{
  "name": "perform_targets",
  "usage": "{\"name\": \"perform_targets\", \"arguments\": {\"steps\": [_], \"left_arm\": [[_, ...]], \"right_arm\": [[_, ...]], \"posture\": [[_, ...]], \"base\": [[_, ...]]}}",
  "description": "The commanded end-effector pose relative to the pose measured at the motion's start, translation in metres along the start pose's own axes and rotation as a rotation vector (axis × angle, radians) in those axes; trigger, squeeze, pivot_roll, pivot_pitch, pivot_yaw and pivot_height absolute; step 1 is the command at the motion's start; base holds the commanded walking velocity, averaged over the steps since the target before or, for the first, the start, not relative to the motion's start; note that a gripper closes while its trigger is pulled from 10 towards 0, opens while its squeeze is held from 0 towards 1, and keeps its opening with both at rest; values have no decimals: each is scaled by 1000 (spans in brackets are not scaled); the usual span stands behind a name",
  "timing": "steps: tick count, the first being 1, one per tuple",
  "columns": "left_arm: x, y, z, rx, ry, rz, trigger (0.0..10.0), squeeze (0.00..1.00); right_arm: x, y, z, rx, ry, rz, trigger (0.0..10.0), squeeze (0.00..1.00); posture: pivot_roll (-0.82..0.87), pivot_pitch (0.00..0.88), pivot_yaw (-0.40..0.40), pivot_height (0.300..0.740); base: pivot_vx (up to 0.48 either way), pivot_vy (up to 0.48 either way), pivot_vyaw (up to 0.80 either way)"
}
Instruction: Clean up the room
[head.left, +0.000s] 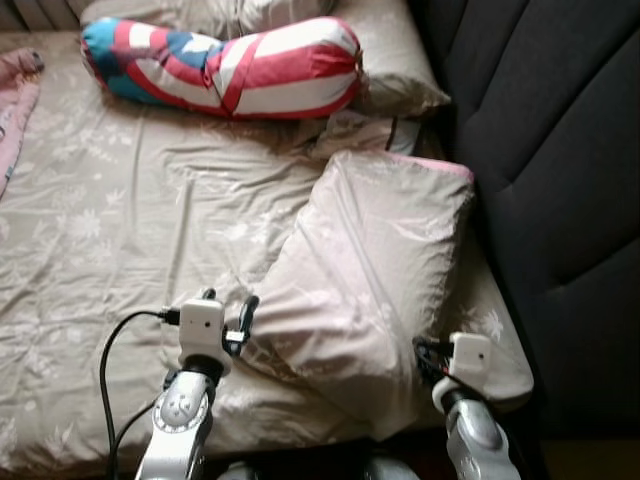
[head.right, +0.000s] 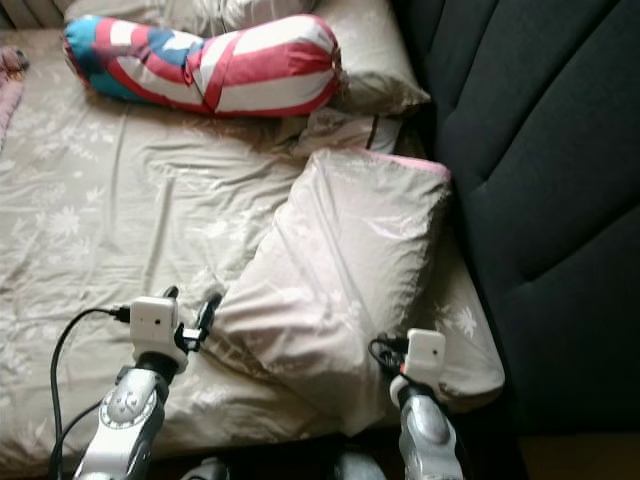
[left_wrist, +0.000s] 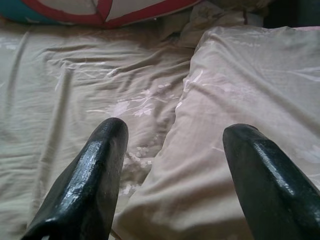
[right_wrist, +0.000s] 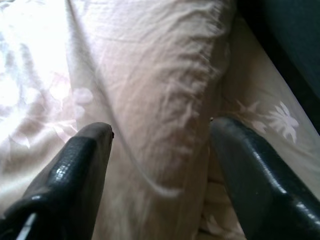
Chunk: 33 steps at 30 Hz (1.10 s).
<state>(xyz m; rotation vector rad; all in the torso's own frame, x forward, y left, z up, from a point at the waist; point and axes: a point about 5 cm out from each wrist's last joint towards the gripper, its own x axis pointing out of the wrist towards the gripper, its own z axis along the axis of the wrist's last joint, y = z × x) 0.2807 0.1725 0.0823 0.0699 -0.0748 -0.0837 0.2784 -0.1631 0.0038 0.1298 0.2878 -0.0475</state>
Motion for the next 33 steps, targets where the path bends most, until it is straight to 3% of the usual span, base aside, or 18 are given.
{"name": "perform_targets", "arguments": {"steps": [1,4,8,9,10,15,17,25,33], "left_arm": [[-6,0,-9,1,46,-3,10000,0],[-5,0,-8,12,44,-16,10000,0],[0,6,-1,23,25,-15,10000,0],[2,7,2,30,20,-16,10000,0],[2,7,2,33,19,-18,10000,0],[2,6,6,42,10,-39,10000,0],[-1,9,10,52,4,-50,10000,0],[-12,15,15,73,9,-62,10000,0],[-21,15,28,76,5,-71,10000,0]], "right_arm": [[-5,-6,-17,-15,89,-11,10000,1000],[0,-7,-15,-21,115,-16,10000,1000],[4,-7,-13,38,135,-28,10000,996],[5,-6,-15,14,163,-16,10000,557],[5,-7,-16,11,173,-18,10000,0],[7,-9,-16,65,196,-45,10000,0],[10,-3,-13,110,191,-39,10000,0],[10,4,-15,129,194,-49,10000,0],[2,-2,-27,108,227,-90,10000,0]], "posture": [[-56,252,-55,740],[-56,252,-55,740],[-30,272,-33,740],[-26,272,-29,740],[-13,274,-17,740],[12,283,8,740],[33,295,30,740],[66,330,62,740],[80,382,73,740]], "base": [[0,0,0],[0,0,0],[0,0,0],[0,0,0],[0,0,0],[0,0,0],[0,0,0],[0,0,0],[0,0,0]]}}
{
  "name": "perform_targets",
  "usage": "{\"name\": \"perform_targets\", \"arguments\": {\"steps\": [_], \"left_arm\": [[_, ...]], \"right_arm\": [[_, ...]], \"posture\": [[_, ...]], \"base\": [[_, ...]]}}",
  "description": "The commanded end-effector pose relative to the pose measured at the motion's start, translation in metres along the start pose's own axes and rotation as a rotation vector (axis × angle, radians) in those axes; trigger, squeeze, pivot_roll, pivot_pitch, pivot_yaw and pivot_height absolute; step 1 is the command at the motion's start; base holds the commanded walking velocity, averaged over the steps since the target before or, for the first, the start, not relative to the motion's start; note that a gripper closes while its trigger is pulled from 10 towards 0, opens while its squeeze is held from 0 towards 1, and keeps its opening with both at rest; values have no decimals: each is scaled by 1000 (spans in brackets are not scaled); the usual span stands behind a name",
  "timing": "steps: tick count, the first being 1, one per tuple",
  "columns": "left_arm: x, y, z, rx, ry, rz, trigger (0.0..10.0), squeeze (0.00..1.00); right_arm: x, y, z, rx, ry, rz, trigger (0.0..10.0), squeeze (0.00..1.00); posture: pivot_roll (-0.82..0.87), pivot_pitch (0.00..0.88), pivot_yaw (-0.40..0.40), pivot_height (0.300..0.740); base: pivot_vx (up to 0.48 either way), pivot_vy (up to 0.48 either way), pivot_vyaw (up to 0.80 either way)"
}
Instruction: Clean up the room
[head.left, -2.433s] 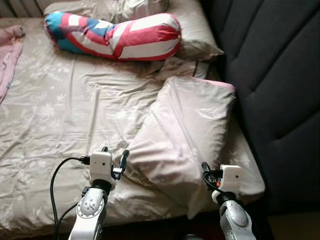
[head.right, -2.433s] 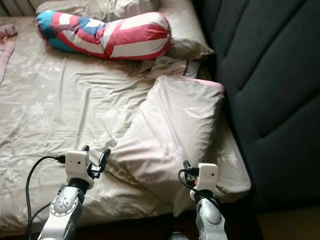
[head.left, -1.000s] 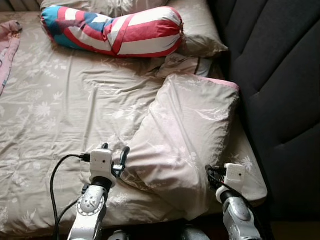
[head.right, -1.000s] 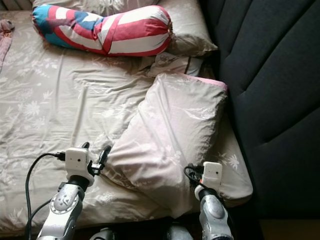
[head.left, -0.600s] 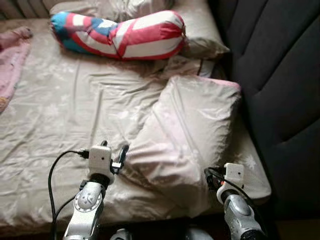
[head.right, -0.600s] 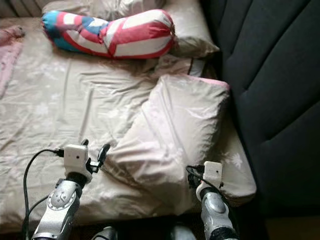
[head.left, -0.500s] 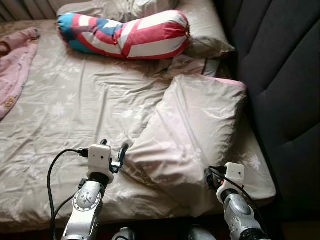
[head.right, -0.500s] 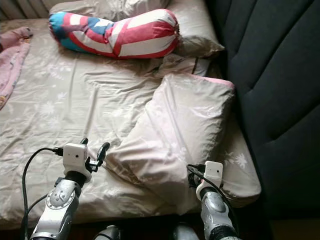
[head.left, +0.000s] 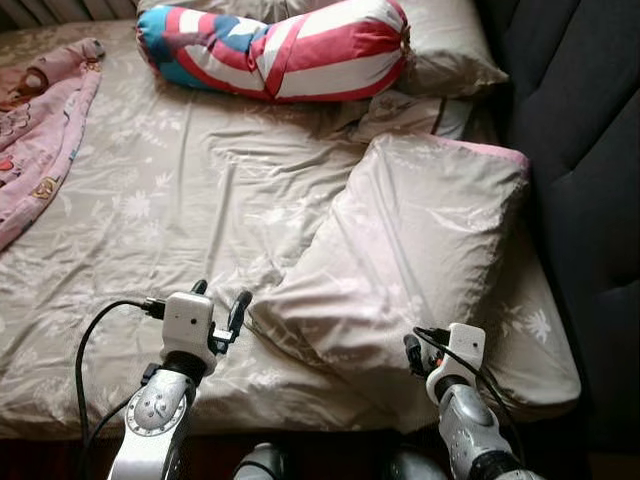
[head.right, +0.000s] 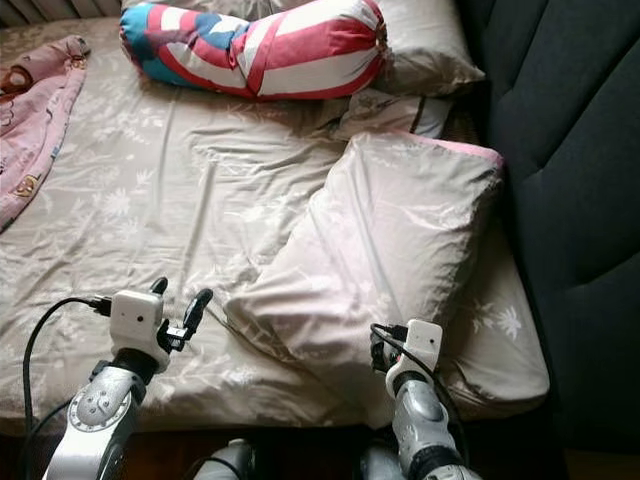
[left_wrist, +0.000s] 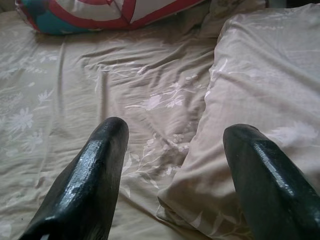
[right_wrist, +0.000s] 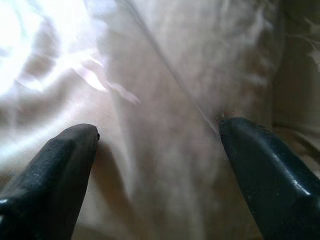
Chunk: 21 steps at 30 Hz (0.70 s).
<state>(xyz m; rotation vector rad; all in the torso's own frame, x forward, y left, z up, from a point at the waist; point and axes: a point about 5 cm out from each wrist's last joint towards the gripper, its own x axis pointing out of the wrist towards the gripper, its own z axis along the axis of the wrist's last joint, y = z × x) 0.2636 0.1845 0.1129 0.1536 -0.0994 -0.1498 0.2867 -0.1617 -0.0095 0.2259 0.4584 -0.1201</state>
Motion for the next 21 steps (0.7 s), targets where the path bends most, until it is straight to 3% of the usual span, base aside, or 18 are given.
{"name": "perform_targets", "arguments": {"steps": [1,7,10,21], "left_arm": [[-6,2,-2,-7,28,-4,10000,0],[-11,1,1,-9,39,-4,10000,0],[-13,1,2,0,54,-6,10000,0],[-22,8,11,19,62,-3,10000,0]], "right_arm": [[-7,-6,-18,3,60,-26,10000,0],[-8,-12,-23,-13,104,-60,10000,0],[-11,-8,-33,-49,158,-24,10000,0],[-20,3,-55,-49,231,9,10000,0]], "posture": [[81,386,73,740],[83,403,73,740],[83,405,73,740],[126,439,98,740]], "base": [[0,0,0],[0,0,0],[0,0,0],[0,0,0]]}}
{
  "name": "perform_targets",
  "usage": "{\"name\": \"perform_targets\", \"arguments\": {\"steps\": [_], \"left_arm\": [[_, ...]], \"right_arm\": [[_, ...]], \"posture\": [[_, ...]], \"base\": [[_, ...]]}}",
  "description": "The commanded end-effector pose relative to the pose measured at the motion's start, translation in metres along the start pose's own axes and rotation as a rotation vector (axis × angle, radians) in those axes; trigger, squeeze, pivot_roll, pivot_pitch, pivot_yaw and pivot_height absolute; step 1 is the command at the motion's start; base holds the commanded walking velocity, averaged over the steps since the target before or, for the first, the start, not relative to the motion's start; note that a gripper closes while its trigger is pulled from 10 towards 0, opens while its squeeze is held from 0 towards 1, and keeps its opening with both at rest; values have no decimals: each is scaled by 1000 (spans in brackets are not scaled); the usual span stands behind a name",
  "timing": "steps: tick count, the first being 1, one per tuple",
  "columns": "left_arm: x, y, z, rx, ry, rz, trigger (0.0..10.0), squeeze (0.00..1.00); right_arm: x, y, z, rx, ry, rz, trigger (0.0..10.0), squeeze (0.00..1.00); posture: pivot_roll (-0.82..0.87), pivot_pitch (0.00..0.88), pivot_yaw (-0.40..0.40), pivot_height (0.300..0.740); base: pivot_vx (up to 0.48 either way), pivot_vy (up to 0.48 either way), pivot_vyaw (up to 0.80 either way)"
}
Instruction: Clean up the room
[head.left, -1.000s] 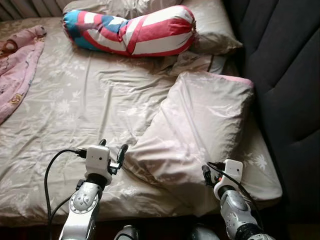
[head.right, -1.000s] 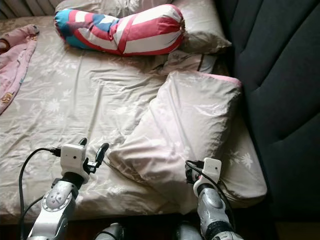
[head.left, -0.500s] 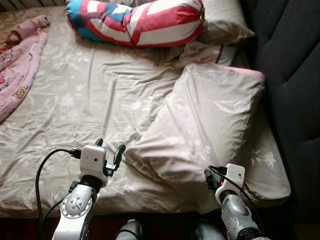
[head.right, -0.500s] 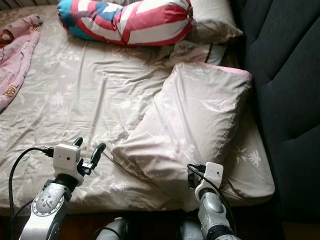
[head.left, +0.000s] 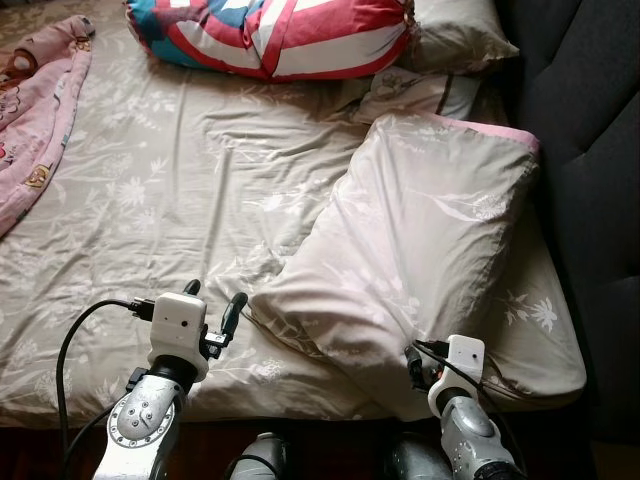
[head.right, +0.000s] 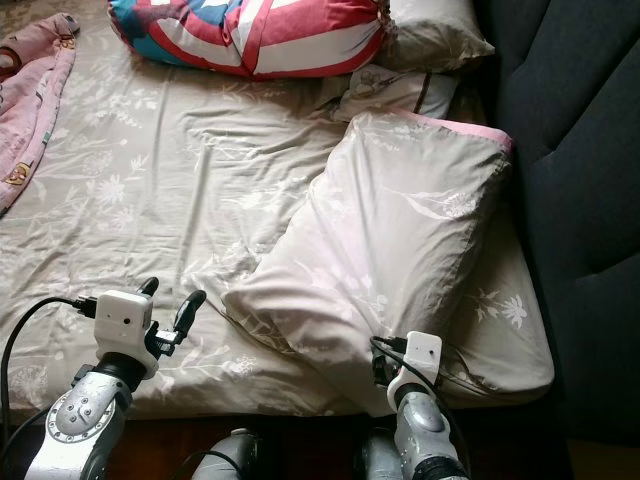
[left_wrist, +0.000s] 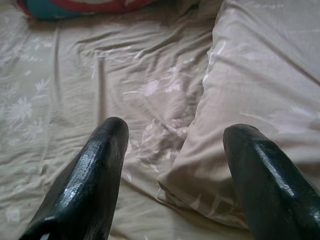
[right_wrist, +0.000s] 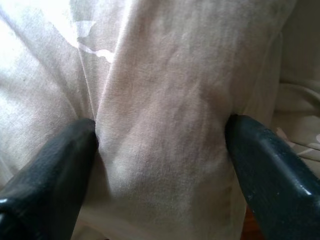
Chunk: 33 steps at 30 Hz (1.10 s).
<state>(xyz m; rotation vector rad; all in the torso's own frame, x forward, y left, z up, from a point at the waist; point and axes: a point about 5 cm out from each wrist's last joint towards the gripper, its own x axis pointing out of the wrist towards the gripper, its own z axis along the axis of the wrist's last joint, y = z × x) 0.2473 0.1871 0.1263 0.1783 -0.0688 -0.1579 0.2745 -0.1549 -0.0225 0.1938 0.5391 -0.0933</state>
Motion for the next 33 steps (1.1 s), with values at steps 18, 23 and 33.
{"name": "perform_targets", "arguments": {"steps": [18,23,33], "left_arm": [[-15,2,4,1,47,-3,10000,0],[-20,0,2,1,70,-6,10000,0],[-20,-3,1,1,79,-20,10000,0]], "right_arm": [[-17,3,-49,-53,181,19,0,0],[-20,3,-55,-71,199,13,0,0],[-18,1,-52,-72,192,3,0,0]], "posture": [[142,462,106,740],[142,471,105,740],[138,472,103,740]], "base": [[0,0,0],[0,0,0],[0,0,0]]}}
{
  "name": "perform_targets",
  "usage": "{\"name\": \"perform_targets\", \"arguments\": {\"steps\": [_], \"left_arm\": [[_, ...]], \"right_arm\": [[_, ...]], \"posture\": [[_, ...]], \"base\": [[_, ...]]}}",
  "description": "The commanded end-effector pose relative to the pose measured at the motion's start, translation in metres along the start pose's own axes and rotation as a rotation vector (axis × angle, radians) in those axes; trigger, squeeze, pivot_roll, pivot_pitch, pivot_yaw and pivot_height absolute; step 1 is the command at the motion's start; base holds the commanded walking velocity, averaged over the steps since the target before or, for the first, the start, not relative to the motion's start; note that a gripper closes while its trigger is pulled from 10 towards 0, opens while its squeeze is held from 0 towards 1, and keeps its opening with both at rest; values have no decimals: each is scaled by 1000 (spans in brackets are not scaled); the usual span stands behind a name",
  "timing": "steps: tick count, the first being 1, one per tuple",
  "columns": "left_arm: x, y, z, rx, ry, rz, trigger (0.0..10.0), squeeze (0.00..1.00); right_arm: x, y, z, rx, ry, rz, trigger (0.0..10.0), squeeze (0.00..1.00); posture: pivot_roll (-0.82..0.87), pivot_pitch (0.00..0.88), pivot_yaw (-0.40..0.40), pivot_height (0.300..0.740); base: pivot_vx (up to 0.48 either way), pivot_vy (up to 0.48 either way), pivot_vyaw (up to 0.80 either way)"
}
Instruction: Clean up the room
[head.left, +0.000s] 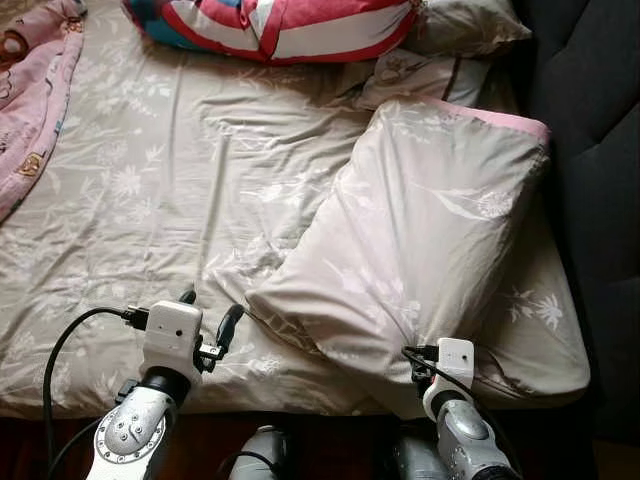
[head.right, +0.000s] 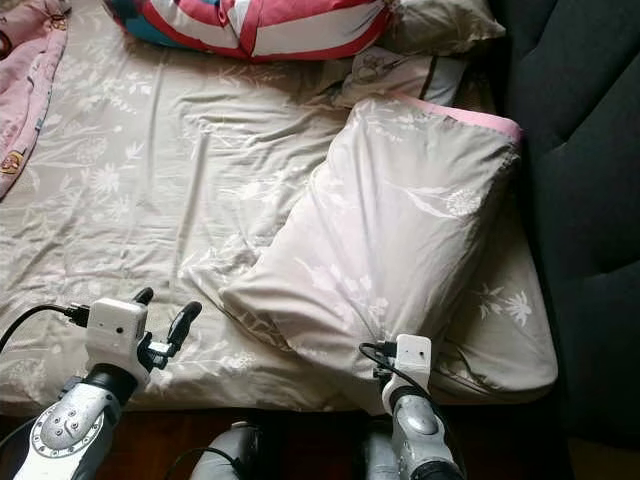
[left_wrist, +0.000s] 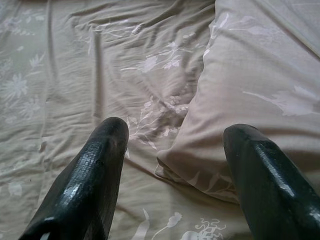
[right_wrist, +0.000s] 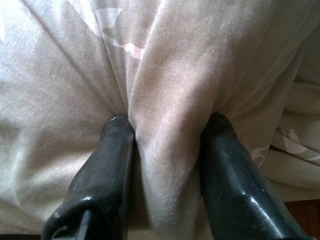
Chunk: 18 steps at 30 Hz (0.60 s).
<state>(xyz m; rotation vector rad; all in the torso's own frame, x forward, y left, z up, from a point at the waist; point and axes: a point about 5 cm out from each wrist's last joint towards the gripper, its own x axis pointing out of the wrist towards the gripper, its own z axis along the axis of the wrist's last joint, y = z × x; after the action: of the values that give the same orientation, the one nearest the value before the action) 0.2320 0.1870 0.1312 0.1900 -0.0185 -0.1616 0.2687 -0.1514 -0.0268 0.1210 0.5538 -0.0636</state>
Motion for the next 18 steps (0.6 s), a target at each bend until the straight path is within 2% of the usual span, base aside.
{"name": "perform_targets", "arguments": {"steps": [1,10,18], "left_arm": [[-4,0,-5,-4,31,-10,10000,0],[2,-1,-6,-3,30,-9,10000,0],[15,-9,-9,-15,11,-16,10000,0]], "right_arm": [[-14,1,-44,10,177,-5,0,0],[-12,-2,-39,8,166,-24,0,0],[-9,-16,-29,-10,148,-85,0,0]], "posture": [[138,467,103,740],[124,440,93,740],[88,386,66,740]], "base": [[0,0,0],[0,0,0],[0,0,0]]}}
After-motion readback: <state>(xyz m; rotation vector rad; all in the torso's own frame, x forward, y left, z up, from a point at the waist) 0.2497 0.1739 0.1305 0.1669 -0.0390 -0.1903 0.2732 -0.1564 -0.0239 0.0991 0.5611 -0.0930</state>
